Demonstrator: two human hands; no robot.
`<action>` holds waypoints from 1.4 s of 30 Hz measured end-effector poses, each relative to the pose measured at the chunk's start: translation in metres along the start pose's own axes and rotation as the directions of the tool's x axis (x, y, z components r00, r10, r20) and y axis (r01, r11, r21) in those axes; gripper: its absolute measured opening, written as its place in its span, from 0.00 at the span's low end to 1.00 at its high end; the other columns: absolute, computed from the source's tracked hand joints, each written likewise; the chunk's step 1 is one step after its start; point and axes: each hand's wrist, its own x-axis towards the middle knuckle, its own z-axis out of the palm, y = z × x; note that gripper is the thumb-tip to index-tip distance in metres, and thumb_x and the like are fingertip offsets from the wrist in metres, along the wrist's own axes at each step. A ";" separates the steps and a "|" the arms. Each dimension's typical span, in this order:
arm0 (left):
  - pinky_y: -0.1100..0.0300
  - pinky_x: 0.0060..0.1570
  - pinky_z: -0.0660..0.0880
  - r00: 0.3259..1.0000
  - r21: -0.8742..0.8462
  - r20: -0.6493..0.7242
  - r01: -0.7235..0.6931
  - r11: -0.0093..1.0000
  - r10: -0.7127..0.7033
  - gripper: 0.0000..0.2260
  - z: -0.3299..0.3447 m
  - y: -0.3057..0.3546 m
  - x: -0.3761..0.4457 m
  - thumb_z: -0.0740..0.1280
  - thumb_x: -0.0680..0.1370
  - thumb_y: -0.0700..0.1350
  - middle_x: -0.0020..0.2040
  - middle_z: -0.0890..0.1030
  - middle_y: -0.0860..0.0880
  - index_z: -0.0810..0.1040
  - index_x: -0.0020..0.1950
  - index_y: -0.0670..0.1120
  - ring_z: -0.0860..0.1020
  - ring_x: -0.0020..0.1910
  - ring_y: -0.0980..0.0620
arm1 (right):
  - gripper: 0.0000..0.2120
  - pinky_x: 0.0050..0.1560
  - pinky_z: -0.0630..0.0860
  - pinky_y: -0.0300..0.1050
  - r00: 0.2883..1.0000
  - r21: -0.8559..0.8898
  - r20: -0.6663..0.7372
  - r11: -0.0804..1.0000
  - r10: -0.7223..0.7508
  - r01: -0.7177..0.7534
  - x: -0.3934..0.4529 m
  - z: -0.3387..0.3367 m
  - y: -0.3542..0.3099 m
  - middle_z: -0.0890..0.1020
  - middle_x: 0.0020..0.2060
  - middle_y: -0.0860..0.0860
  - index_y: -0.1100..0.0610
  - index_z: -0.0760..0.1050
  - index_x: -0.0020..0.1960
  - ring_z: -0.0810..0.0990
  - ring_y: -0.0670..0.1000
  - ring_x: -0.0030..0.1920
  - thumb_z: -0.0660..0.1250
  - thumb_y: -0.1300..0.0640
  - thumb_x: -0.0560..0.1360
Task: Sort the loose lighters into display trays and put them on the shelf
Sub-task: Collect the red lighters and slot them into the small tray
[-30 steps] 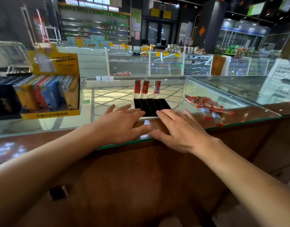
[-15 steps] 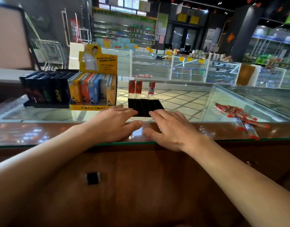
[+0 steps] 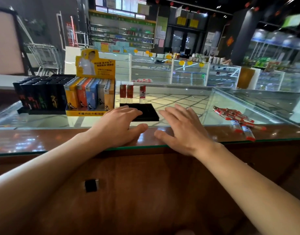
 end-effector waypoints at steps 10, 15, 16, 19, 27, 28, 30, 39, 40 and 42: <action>0.54 0.67 0.68 0.975 -0.160 -0.028 -0.221 0.962 0.219 0.29 0.038 0.122 0.059 0.58 0.76 0.65 0.72 0.73 0.53 0.71 0.73 0.52 0.71 0.70 0.50 | 0.46 0.77 0.47 0.58 0.960 -0.190 -0.095 0.942 0.264 -0.278 -0.089 -0.024 0.104 0.57 0.78 0.46 0.48 0.53 0.78 0.48 0.53 0.79 0.50 0.24 0.68; 0.50 0.66 0.70 0.948 -0.179 0.014 -0.310 0.934 0.318 0.28 0.058 0.179 0.088 0.59 0.76 0.63 0.71 0.74 0.50 0.71 0.72 0.51 0.72 0.69 0.46 | 0.47 0.77 0.44 0.56 0.908 -0.211 -0.124 0.884 0.400 -0.418 -0.126 -0.025 0.149 0.56 0.78 0.46 0.47 0.51 0.79 0.46 0.52 0.79 0.60 0.26 0.68; 0.49 0.64 0.72 0.942 -0.177 0.014 -0.327 0.928 0.334 0.29 0.063 0.188 0.093 0.58 0.75 0.64 0.70 0.75 0.50 0.71 0.72 0.51 0.73 0.68 0.46 | 0.48 0.77 0.43 0.56 0.896 -0.214 -0.125 0.871 0.425 -0.443 -0.131 -0.023 0.157 0.56 0.78 0.46 0.47 0.50 0.79 0.46 0.52 0.79 0.61 0.26 0.68; 0.49 0.63 0.73 0.915 -0.160 0.035 -0.392 0.906 0.402 0.28 0.078 0.214 0.111 0.59 0.77 0.63 0.70 0.74 0.48 0.70 0.73 0.50 0.74 0.67 0.45 | 0.48 0.77 0.44 0.57 0.868 -0.207 -0.128 0.843 0.480 -0.496 -0.141 -0.018 0.177 0.55 0.78 0.47 0.47 0.49 0.79 0.46 0.52 0.79 0.63 0.27 0.68; 0.40 0.71 0.63 0.845 -0.065 0.218 -0.486 0.871 0.488 0.26 0.105 0.253 0.142 0.52 0.79 0.64 0.78 0.62 0.49 0.60 0.77 0.60 0.61 0.76 0.42 | 0.48 0.77 0.44 0.58 0.845 -0.179 -0.132 0.826 0.518 -0.535 -0.148 -0.010 0.202 0.55 0.78 0.47 0.47 0.48 0.79 0.45 0.54 0.79 0.65 0.30 0.68; 0.42 0.70 0.66 0.839 -0.107 0.200 -0.495 0.862 0.507 0.26 0.103 0.251 0.140 0.51 0.79 0.64 0.76 0.66 0.49 0.65 0.75 0.58 0.66 0.73 0.43 | 0.48 0.77 0.44 0.58 0.847 -0.176 -0.136 0.829 0.514 -0.531 -0.147 -0.009 0.203 0.55 0.78 0.47 0.47 0.49 0.79 0.45 0.54 0.79 0.66 0.30 0.68; 0.49 0.64 0.70 0.826 -0.198 0.150 -0.514 0.835 0.544 0.21 0.098 0.242 0.139 0.55 0.81 0.58 0.66 0.76 0.48 0.73 0.69 0.52 0.74 0.65 0.45 | 0.49 0.77 0.43 0.58 0.852 -0.173 -0.135 0.835 0.505 -0.522 -0.145 -0.008 0.203 0.55 0.78 0.46 0.47 0.49 0.79 0.44 0.53 0.79 0.66 0.30 0.68; 0.54 0.62 0.69 0.922 -0.172 0.064 -0.368 0.914 0.383 0.18 0.086 0.230 0.150 0.62 0.81 0.47 0.69 0.75 0.45 0.71 0.72 0.49 0.73 0.67 0.44 | 0.48 0.77 0.41 0.56 0.882 -0.164 -0.130 0.868 0.453 -0.470 -0.133 -0.007 0.196 0.55 0.78 0.46 0.46 0.48 0.79 0.43 0.52 0.79 0.65 0.29 0.68; 0.51 0.66 0.67 0.933 -0.110 0.096 -0.335 0.936 0.345 0.21 0.088 0.230 0.153 0.61 0.82 0.51 0.71 0.73 0.44 0.69 0.73 0.47 0.70 0.69 0.43 | 0.48 0.77 0.41 0.56 0.883 -0.165 -0.132 0.869 0.450 -0.467 -0.133 -0.008 0.195 0.55 0.78 0.46 0.46 0.49 0.79 0.44 0.52 0.79 0.65 0.29 0.68; 0.45 0.69 0.66 0.949 -0.005 0.170 -0.269 0.963 0.266 0.24 0.091 0.227 0.156 0.59 0.81 0.58 0.70 0.72 0.41 0.70 0.72 0.45 0.68 0.69 0.40 | 0.48 0.77 0.42 0.56 0.887 -0.171 -0.135 0.871 0.442 -0.460 -0.132 -0.009 0.192 0.55 0.78 0.46 0.46 0.49 0.79 0.44 0.52 0.79 0.66 0.29 0.68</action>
